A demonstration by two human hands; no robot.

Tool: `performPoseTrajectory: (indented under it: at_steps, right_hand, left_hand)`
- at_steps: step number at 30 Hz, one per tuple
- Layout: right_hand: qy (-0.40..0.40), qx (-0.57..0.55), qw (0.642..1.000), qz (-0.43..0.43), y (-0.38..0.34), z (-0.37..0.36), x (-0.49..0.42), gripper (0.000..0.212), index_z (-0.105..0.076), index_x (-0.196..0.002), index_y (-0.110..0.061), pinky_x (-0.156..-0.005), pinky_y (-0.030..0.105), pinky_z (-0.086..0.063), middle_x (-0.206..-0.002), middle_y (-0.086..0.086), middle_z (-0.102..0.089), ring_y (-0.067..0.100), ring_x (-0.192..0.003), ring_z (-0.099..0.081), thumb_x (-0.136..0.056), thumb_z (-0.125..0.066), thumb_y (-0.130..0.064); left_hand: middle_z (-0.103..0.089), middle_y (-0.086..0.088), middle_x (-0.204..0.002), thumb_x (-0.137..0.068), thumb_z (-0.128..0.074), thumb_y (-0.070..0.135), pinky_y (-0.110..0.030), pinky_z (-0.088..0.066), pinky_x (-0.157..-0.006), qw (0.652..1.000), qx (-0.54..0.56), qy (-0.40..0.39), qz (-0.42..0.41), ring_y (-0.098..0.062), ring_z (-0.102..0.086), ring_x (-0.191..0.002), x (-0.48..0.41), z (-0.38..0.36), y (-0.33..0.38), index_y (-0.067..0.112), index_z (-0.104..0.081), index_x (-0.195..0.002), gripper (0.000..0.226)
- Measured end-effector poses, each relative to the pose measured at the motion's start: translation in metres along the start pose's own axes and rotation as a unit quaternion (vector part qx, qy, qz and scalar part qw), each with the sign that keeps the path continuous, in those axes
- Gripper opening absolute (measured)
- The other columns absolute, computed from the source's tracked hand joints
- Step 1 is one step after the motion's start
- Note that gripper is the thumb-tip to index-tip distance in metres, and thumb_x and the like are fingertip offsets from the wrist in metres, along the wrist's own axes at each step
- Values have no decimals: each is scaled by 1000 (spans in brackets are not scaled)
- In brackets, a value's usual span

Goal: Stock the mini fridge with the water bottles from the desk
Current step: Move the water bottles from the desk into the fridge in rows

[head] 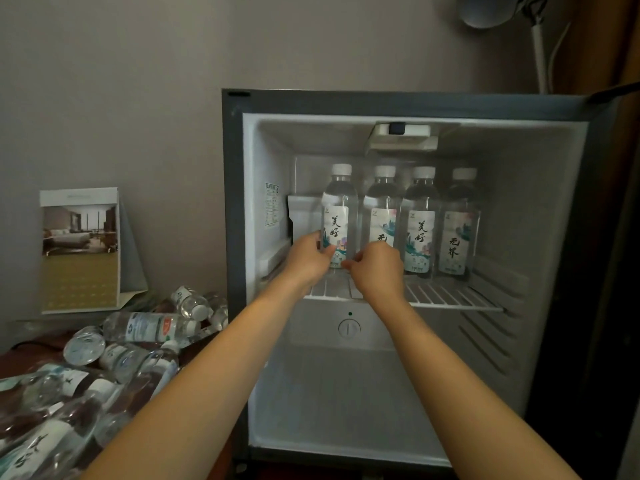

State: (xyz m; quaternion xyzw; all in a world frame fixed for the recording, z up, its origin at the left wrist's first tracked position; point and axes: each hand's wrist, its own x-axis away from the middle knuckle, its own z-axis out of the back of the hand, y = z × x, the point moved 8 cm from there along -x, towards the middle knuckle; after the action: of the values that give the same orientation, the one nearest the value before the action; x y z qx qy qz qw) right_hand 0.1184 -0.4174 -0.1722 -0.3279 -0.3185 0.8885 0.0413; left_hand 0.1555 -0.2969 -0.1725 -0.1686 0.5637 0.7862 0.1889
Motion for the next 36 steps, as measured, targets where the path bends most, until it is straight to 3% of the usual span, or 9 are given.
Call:
performPoseTrajectory:
  at_steps: [5,10,13,17,22,24,27,31,36]
  right_hand:
    - [12,12,1000,-6,5,1,-4,45,-39,-49,-13,-41,21,-22,-50,2,-40,24,-58,-46,-81,-71,-18]
    - [33,25,999,5,4,6,-4,35,-47,-50,-6,-41,23,-24,-47,6,-42,20,-47,-42,-80,-62,-4]
    - [31,23,999,9,5,5,-2,20,-63,-62,6,-44,24,-29,-56,16,-57,24,-52,-48,-80,-62,-3]
    - [31,12,999,8,7,3,2,16,-67,-67,2,-41,20,-30,-57,11,-57,25,-55,-54,-80,-63,-7]
    - [55,-67,995,54,-13,13,31,20,-73,-82,1,-69,37,-54,-77,16,-71,28,-74,-67,-85,-63,-16]
    - [26,-148,987,57,-25,5,48,17,-73,-77,-5,-73,41,-55,-75,15,-72,27,-72,-68,-85,-63,-16]
    - [-76,-275,958,9,-40,-29,77,26,-63,-63,-18,-55,27,-53,-65,12,-67,14,-51,-63,-88,-58,-11]
    - [-176,-349,920,-21,-63,-75,123,25,-62,-66,-16,-45,18,-46,-60,5,-62,10,-45,-57,-90,-57,-9]
    - [-283,-329,901,-4,-97,-130,171,20,-65,-73,-11,-48,18,-49,-63,3,-65,13,-51,-57,-91,-57,-13]
  left_hand:
    - [-62,-11,-122,-95,-49,10,-38,-46,-98,1000,-18,-12,-1,-23,-59,-111,-4,-5,-1,8,-56,-123,30]
    - [-63,-15,-119,-94,-51,10,-42,-48,-96,1000,-15,-6,15,-27,-60,-108,-6,-8,-6,3,-58,-119,28]
    - [-64,-16,-116,-92,-54,11,-44,-48,-96,999,-16,-4,33,-28,-61,-106,-7,-7,-10,2,-59,-118,28]
    - [-63,-15,-118,-91,-57,11,-40,-47,-97,998,-24,-2,50,-28,-60,-109,3,-6,-10,3,-58,-118,29]
    - [-60,-6,-122,-91,-54,9,-26,-43,-93,999,-34,36,-4,-21,-57,-111,45,13,11,11,-54,-123,32]
    - [-66,-1,-101,-90,-55,9,-34,-52,-89,995,1,87,-45,-21,-64,-96,73,39,17,21,-65,-101,19]
    - [-67,3,-75,-87,-54,10,-43,-58,-67,978,12,195,-74,-21,-68,-68,115,95,6,35,-61,-74,29]
    - [-66,2,-71,-87,-53,15,-43,-57,-64,959,-48,278,-43,-19,-66,-66,158,166,-32,36,-60,-73,26]
    - [-67,1,-78,-87,-53,17,-35,-52,-69,924,-173,318,124,-20,-62,-72,200,244,-113,23,-64,-82,13]
